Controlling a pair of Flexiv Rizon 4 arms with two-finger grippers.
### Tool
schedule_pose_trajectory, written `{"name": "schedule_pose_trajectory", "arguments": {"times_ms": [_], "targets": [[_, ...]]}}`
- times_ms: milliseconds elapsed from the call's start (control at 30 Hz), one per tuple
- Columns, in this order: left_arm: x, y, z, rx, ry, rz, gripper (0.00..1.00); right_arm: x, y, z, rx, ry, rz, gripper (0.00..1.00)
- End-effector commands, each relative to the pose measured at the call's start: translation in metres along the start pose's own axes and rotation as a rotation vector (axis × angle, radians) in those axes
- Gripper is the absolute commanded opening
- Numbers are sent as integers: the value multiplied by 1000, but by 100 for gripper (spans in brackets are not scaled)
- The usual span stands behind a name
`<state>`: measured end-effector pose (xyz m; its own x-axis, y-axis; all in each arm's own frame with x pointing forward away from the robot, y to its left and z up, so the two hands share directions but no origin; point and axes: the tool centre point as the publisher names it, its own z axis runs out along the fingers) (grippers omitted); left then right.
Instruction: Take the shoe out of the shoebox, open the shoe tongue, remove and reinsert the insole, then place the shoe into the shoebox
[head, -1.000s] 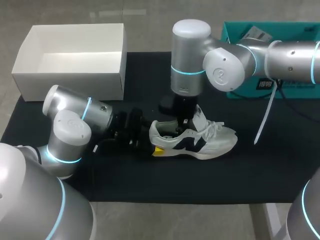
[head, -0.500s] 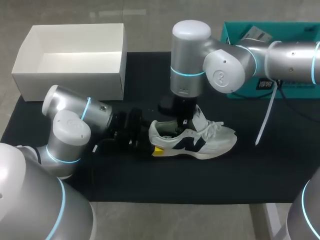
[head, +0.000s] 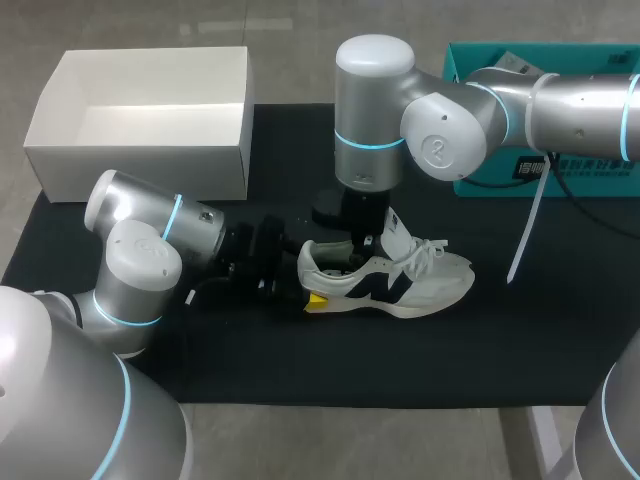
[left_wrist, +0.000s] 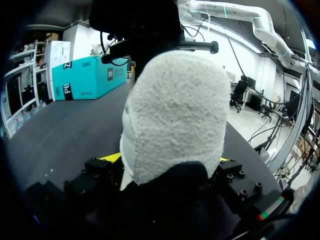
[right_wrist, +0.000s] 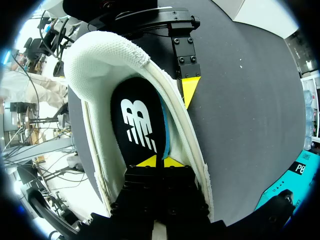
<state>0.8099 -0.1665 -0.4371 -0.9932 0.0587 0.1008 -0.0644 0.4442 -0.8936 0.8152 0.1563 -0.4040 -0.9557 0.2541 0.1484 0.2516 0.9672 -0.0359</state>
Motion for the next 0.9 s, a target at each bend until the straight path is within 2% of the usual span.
{"name": "schedule_pose_trajectory", "arguments": {"times_ms": [33,267,667,800,900], "targets": [[-2,3,2,-5,0,-1,0,5,-9,-12,1,-10,-2,0],[-2,3,2,-5,0,-1,0,9,-23,-26,-3,-44,18,0],[-2,3,2,-5,0,-1,0,10,-41,-60,-54,-134,25,0],[-2,3,2,-5,0,-1,0,10,-45,-73,-102,-155,16,0],[-2,3,2,-5,0,-1,0,9,-41,-79,-148,-166,0,0]]}}
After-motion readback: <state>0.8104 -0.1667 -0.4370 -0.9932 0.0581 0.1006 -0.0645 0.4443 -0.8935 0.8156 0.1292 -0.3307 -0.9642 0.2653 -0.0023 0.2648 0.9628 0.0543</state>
